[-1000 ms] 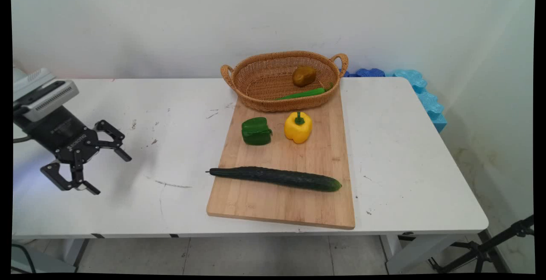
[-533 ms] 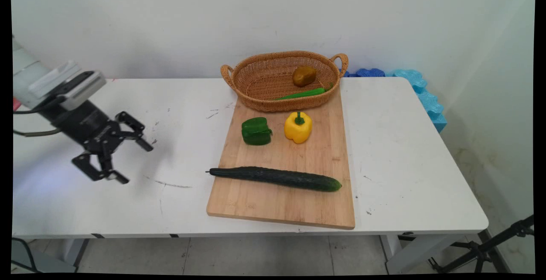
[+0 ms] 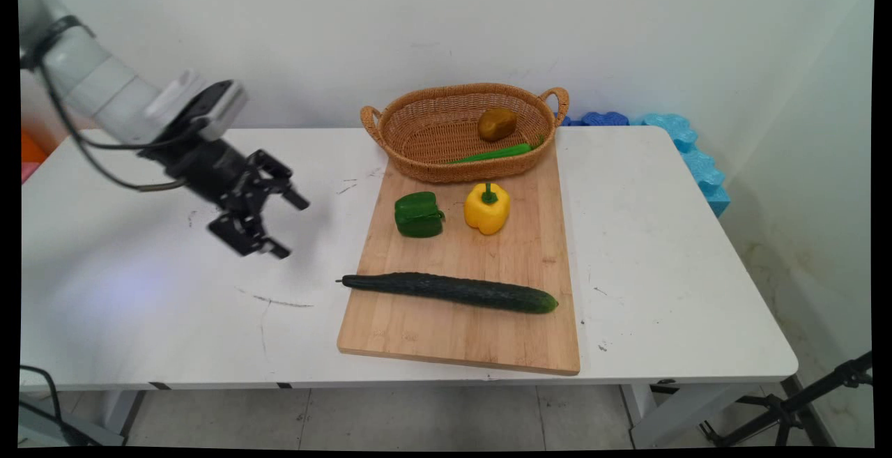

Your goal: Pick up the potato from the vegetable basket

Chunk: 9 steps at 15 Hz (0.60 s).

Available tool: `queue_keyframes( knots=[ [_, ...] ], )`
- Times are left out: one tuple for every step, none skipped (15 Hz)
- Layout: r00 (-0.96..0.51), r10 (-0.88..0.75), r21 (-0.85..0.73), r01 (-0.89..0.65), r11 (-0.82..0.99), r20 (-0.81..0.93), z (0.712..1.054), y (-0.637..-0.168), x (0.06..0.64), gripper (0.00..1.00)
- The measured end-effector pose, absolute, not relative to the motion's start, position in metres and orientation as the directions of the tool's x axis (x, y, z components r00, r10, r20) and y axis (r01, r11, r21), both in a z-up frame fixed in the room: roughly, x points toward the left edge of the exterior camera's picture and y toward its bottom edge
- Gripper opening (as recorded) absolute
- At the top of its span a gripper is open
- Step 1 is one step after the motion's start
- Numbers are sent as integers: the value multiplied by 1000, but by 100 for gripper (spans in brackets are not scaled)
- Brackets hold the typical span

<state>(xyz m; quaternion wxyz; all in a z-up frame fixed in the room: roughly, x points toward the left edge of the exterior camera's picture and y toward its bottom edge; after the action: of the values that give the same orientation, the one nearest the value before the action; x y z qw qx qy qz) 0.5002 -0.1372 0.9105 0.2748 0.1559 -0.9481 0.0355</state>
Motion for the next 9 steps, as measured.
queue_keyframes(
  knots=[
    [-792,-291,11,-338,941,536,911,-147,492,100],
    [-788,-299,7,-351,936,539,911,-152,487,100],
    [-780,-312,0,-371,928,543,911,-161,480,100],
    [-774,-320,-4,-385,923,546,911,-166,476,100],
    [-766,-333,-10,-405,914,550,911,-174,468,100],
    [-756,-347,-17,-427,904,556,911,-184,460,100],
    [-745,-361,-23,-450,893,561,911,-194,452,100],
    [-735,-373,-29,-469,883,566,910,-202,445,100],
    [-728,-380,-32,-482,876,570,910,-208,441,100]
  ],
)
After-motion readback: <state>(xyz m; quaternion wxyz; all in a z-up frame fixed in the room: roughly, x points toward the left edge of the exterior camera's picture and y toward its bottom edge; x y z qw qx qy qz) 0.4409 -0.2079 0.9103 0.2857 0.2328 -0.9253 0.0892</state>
